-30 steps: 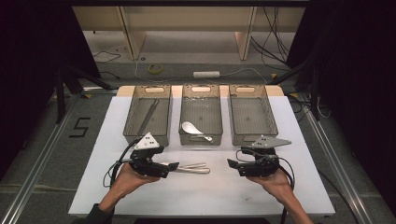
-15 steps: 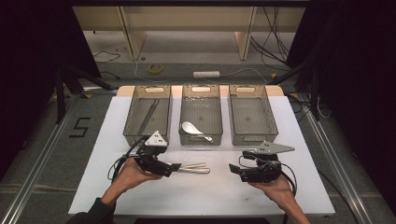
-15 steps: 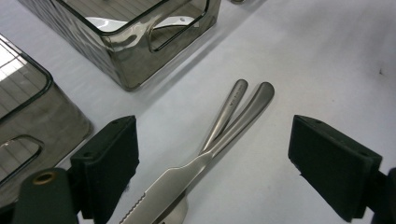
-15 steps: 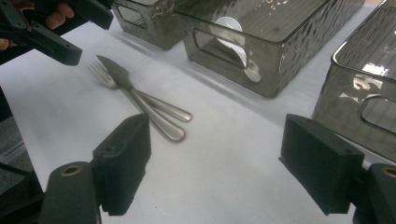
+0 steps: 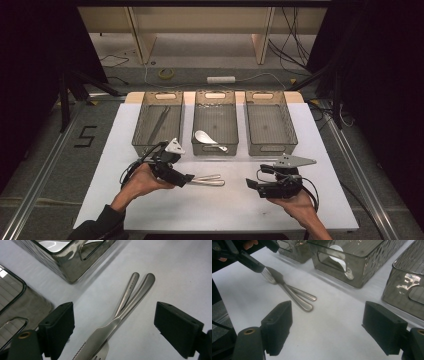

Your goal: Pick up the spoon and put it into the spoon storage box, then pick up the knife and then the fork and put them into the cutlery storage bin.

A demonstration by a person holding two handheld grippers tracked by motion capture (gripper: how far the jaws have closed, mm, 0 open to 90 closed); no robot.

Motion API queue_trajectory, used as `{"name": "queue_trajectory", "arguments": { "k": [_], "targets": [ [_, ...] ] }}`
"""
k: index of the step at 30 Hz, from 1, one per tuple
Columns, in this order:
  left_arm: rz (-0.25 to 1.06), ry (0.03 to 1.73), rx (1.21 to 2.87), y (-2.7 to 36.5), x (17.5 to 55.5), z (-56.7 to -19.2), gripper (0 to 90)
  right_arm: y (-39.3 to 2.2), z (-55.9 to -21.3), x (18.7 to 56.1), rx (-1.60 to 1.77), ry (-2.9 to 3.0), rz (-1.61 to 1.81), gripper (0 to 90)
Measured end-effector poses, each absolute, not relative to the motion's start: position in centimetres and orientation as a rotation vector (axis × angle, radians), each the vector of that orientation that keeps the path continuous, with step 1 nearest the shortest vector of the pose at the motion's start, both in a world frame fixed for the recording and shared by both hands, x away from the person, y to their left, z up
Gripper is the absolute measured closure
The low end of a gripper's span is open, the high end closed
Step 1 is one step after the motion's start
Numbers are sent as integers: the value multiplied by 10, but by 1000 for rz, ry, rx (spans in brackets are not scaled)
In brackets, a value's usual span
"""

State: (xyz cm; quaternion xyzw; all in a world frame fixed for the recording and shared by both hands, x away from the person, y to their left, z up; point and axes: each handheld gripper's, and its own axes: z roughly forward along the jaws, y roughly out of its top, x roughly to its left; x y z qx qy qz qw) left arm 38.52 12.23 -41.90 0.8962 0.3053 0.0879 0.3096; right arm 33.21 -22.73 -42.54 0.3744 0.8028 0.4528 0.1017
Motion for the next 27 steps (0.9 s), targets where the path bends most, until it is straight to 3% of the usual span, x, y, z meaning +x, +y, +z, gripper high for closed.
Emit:
{"name": "queue_trajectory", "arguments": {
  "k": [27],
  "targets": [
    [200, 761, 2534, 104, 399, -438, 197, -228, -429, 328, 1108, 2394, 1333, 230]
  ]
}}
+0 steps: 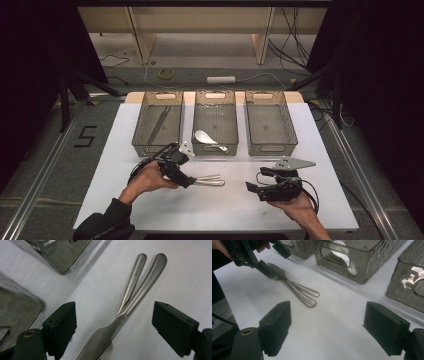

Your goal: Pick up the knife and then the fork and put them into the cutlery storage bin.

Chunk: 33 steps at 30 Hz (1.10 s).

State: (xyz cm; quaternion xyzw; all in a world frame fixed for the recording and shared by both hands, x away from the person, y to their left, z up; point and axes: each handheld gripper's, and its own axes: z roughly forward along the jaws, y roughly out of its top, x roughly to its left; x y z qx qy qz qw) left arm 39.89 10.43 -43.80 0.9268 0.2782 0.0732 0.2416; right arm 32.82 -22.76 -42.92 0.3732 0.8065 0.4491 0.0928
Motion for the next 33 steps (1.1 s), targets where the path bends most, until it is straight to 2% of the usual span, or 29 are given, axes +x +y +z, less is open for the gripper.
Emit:
{"name": "queue_trajectory", "arguments": {
  "k": [11, 33],
  "targets": [
    [191, 680, 2622, 97, 395, -444, 259, -226, -430, 328, 1096, 2408, 1319, 230],
    [186, 578, 2724, 83, 399, -463, 461, -222, -432, 328, 1093, 2429, 1299, 237]
  ]
}}
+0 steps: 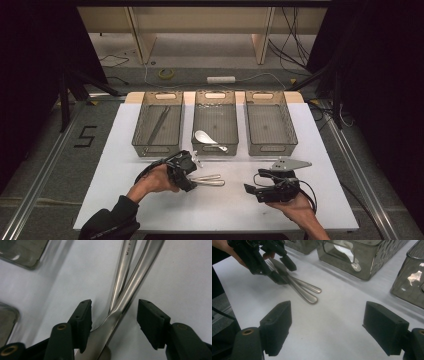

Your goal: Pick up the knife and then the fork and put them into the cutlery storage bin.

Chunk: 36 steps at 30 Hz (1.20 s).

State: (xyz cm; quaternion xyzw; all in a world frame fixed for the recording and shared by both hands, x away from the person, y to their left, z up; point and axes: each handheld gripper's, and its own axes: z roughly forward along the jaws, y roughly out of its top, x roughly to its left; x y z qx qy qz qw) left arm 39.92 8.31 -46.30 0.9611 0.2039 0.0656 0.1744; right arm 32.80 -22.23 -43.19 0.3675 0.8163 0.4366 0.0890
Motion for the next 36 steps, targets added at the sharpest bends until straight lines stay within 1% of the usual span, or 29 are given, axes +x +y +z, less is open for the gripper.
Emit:
{"name": "queue_trajectory", "arguments": {
  "k": [5, 10, 14, 16, 36],
  "targets": [
    [180, 560, 2737, 81, 400, -464, 495, -222, -432, 328, 1092, 2431, 1299, 238],
    [146, 552, 2737, 81, 401, -464, 574, -222, -432, 328, 1093, 2431, 1297, 241],
    [132, 563, 2729, 82, 402, -464, 619, -222, -432, 328, 1090, 2432, 1298, 242],
    [127, 557, 2729, 81, 402, -464, 627, -221, -432, 328, 1087, 2434, 1296, 242],
    [131, 347, 2784, 80, 399, -462, 769, -221, -432, 328, 1083, 2435, 1287, 246]
  ]
}}
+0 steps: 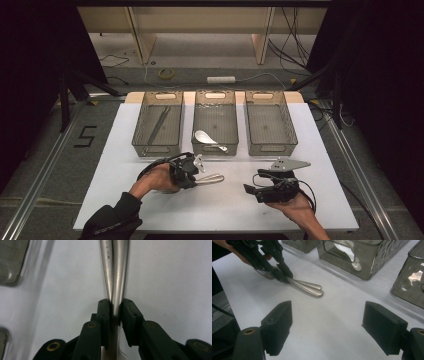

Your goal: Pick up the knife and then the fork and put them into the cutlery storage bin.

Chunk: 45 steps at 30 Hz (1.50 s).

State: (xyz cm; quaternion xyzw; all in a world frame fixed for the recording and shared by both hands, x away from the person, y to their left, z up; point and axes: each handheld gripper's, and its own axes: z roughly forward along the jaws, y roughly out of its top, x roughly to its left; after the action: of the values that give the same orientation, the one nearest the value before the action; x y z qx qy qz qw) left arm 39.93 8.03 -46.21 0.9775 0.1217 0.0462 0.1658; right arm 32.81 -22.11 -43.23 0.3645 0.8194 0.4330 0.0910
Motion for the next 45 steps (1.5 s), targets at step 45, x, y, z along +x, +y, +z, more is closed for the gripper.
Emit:
{"name": "queue_trajectory", "arguments": {
  "k": [45],
  "targets": [
    [-11, 474, 2680, 65, 381, -429, 795, -169, -428, 314, 704, 2491, 1222, 239]
  ]
}}
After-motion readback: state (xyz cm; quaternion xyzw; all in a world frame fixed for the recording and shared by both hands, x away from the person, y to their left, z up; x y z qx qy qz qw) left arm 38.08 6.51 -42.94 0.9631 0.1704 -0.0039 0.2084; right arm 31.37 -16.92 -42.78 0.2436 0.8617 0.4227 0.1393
